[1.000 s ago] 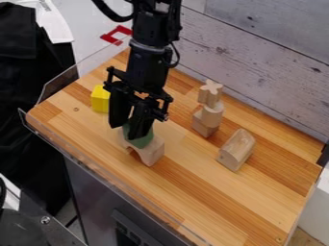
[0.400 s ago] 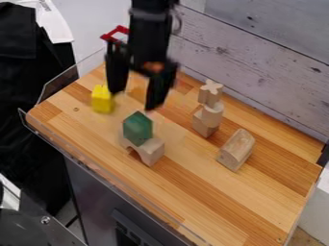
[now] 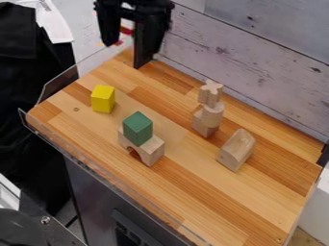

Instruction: Put the green cube on top of the arch

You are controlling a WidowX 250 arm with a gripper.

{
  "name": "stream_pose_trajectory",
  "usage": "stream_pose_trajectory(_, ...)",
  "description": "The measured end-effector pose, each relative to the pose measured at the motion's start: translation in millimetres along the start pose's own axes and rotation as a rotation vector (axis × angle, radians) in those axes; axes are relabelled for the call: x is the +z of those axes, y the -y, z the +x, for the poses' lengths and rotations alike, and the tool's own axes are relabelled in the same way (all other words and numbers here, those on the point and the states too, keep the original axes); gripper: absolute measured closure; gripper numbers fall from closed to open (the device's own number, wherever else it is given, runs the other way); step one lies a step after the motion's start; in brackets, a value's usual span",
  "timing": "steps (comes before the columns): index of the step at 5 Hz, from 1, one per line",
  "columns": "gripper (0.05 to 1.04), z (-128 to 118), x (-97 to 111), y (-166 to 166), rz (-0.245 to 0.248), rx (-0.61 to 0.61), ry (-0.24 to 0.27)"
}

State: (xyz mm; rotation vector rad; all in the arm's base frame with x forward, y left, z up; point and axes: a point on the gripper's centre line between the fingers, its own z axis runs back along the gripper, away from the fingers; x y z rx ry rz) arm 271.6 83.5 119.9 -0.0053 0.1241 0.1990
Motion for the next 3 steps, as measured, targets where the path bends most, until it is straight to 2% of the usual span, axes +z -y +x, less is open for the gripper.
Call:
stream_pose_trajectory(2,0.083,11.2,-21.0,-16.2,0.048,0.027,0.015)
stream_pose_trajectory(3,0.083,9.9,-40.2,-14.8,0.034,0.015,-0.013)
